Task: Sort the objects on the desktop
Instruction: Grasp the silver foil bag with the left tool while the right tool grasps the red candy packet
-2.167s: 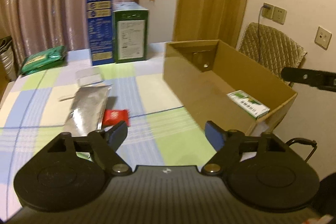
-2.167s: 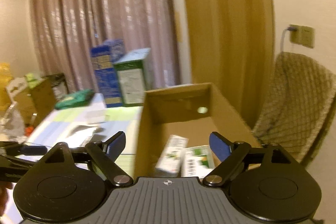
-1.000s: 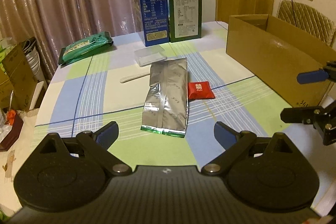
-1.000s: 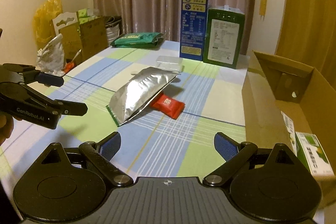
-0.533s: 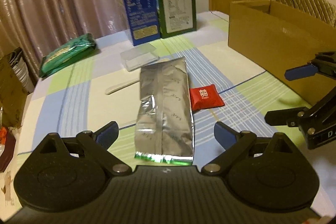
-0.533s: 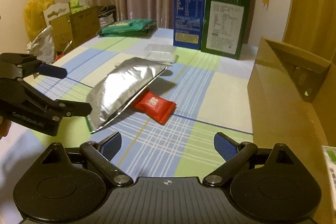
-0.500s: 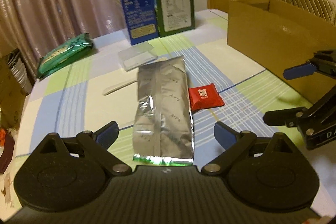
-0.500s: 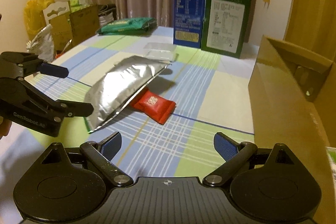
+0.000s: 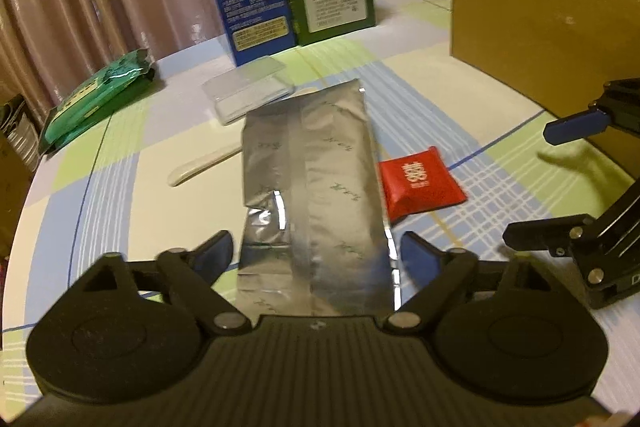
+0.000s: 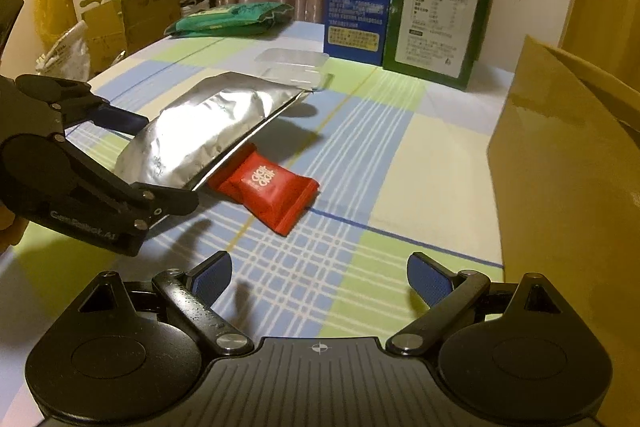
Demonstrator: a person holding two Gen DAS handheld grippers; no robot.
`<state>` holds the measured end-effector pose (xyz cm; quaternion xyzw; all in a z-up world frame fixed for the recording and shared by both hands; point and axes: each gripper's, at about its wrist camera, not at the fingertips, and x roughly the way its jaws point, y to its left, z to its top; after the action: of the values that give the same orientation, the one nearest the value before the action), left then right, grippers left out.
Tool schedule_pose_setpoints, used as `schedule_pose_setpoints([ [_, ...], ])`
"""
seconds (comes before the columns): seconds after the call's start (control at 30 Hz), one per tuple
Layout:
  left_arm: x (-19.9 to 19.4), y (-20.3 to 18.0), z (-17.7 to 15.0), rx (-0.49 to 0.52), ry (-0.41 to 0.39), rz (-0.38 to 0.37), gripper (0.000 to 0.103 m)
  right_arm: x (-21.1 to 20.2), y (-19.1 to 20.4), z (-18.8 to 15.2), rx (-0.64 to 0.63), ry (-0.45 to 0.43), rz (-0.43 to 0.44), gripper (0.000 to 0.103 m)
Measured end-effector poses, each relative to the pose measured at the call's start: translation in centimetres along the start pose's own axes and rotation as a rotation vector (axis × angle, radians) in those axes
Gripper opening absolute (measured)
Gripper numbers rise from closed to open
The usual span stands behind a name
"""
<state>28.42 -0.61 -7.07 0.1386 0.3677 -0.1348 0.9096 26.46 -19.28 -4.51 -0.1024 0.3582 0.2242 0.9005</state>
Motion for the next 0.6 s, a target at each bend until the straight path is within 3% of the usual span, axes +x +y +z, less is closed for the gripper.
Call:
schedule_pose_setpoints([
  [0.23, -0.6, 2.0, 0.3, -0.08, 0.017, -0.033, 0.07, 1.9, 0.9, 1.6, -0.08, -0.014, 0.034, 0.093],
  [0.43, -1.0, 3.8, 0.0, -0.113, 0.028, -0.02, 0.07, 3.5, 2.4, 3.1, -0.209, -0.028, 0.072, 0.092],
  [0.6, -0.6, 3.9, -0.4, -0.094, 0.037, -0.005, 0.076, 5.3, 3.5, 4.0, -0.32, -0.014, 0.106, 0.08],
])
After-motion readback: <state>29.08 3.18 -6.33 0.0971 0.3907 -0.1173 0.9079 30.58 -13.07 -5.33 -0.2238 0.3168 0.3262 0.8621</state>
